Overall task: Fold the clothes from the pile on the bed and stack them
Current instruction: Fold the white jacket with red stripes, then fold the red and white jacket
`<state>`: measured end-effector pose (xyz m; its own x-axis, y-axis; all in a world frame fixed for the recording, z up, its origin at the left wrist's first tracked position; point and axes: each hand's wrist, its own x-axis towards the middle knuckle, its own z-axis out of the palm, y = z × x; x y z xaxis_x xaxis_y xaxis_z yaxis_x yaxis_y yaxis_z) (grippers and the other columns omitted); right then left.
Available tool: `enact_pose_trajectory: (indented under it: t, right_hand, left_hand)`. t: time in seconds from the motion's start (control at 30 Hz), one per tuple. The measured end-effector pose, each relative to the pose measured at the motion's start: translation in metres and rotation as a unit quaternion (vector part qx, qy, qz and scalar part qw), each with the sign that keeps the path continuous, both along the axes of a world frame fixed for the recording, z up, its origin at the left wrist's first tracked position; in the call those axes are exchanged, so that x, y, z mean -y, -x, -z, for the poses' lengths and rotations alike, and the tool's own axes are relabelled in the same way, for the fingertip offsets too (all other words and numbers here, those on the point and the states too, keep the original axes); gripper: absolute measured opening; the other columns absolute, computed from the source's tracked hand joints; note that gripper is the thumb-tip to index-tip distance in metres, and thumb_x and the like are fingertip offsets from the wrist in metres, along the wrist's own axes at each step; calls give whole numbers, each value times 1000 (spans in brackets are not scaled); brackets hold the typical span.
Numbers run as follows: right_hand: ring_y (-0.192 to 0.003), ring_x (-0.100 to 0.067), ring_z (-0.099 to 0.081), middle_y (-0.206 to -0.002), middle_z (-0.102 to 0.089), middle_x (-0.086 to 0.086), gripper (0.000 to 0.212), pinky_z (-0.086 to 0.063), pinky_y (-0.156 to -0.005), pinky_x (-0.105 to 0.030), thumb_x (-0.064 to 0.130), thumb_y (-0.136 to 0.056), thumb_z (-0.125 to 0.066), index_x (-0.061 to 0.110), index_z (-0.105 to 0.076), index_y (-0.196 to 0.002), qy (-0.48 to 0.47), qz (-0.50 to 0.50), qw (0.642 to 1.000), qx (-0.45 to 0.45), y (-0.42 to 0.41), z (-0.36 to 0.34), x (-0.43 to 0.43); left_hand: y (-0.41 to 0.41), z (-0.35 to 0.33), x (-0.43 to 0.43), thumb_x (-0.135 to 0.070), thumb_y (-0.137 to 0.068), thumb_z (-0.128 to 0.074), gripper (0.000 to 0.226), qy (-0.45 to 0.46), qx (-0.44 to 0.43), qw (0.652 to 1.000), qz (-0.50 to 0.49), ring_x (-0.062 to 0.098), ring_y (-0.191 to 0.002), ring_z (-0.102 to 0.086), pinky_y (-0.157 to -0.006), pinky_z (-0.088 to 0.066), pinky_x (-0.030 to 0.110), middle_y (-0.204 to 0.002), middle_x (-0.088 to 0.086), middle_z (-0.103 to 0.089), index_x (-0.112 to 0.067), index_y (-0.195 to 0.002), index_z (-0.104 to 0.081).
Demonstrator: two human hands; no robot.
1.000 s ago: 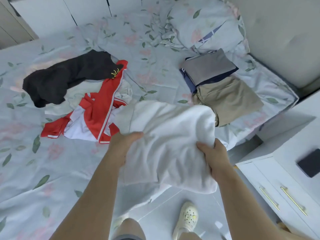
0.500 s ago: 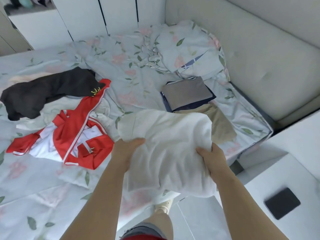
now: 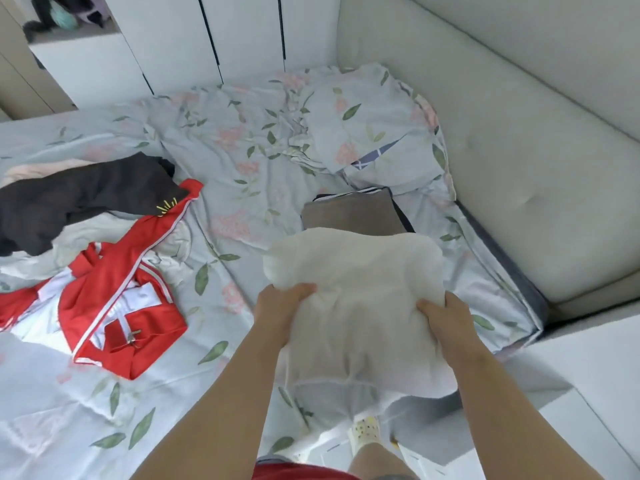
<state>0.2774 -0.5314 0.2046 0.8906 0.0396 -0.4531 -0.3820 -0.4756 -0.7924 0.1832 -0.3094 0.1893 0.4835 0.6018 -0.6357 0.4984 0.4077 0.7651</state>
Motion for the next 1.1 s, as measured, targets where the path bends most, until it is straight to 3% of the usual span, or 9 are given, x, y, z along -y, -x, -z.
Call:
enact_pose_trajectory:
  t: [0.13,0.2,0.37,0.43,0.53,0.57,0.73,0.87,1.1]
  right_hand:
    - [-91,-28,-50,-101,-57,-9,14,-40,-81,-36,15,-89,-54,10,-52,-102,60,-50,997,4,-56,2,18]
    - [-92,-30,-50,-100,-56,-10,13,-40,-81,-37,17,-89,-50,10,-50,-100,114,-68,991,21,-78,7,25]
    - [-109,-36,-52,-123,-53,-11,47,-44,-94,-47,26,-88,-51,15,-40,-132,231,-162,959,2,-100,14,21]
    - [-123,-34,-45,-139,-43,-10,59,-39,-98,-44,29,-91,-52,17,-31,-144,233,-218,948,-5,-99,13,9]
    - [-125,-30,-42,-141,-40,-8,55,-37,-99,-42,30,-92,-50,18,-34,-143,234,-279,931,8,-94,10,-14]
    - [-124,-30,-41,-140,-41,-7,53,-36,-99,-41,30,-92,-50,19,-36,-142,229,-296,927,15,-93,8,-23]
    - [-123,-27,-42,-138,-43,-5,46,-35,-95,-36,29,-91,-50,20,-44,-135,202,-374,903,64,-80,-11,-78]
    - [-114,-25,-50,-127,-54,-5,37,-40,-85,-30,27,-90,-51,13,-53,-124,177,-453,865,122,-59,-29,-134]
    - [-120,-25,-45,-135,-43,-5,43,-41,-95,-34,30,-93,-46,18,-42,-134,146,-540,810,176,6,-53,-239]
  left_hand:
    - [-32,5,34,-43,-39,-82,78,17,-10,999,-46,27,-91,-64,-85,-54,42,-98,5,-68,-12,-108,-63]
    - [-45,13,50,-47,-48,-80,80,29,-19,998,-51,27,-98,-61,-83,-54,39,-106,5,-65,-16,-118,-58]
    - [-58,27,71,-35,-84,-62,66,3,-50,999,-9,32,-126,-43,-108,-34,46,-129,11,-50,-15,-139,-32]
    - [-60,27,68,-23,-92,-55,54,-63,-75,994,50,24,-111,-45,-103,-35,37,-124,8,-48,-10,-139,-34]
    - [-62,16,57,-18,-93,-51,41,-182,-115,968,129,18,-96,-43,-70,-38,21,-110,3,-47,-10,-132,-42]
    - [-61,13,52,-18,-93,-51,40,-214,-124,957,150,18,-97,-46,-69,-39,20,-111,2,-49,-12,-132,-43]
    - [-46,-12,17,-28,-94,-49,45,-335,-180,896,230,22,-120,-47,-101,-40,38,-135,2,-48,-21,-137,-39]
    - [-21,-32,-23,-30,-95,-49,46,-405,-212,861,222,20,-127,-41,-103,-36,34,-137,-1,-48,-24,-139,-38]
    - [52,-62,-113,-32,-93,-51,43,-468,-240,832,175,23,-121,-48,-98,-40,33,-129,2,-53,-23,-135,-43]
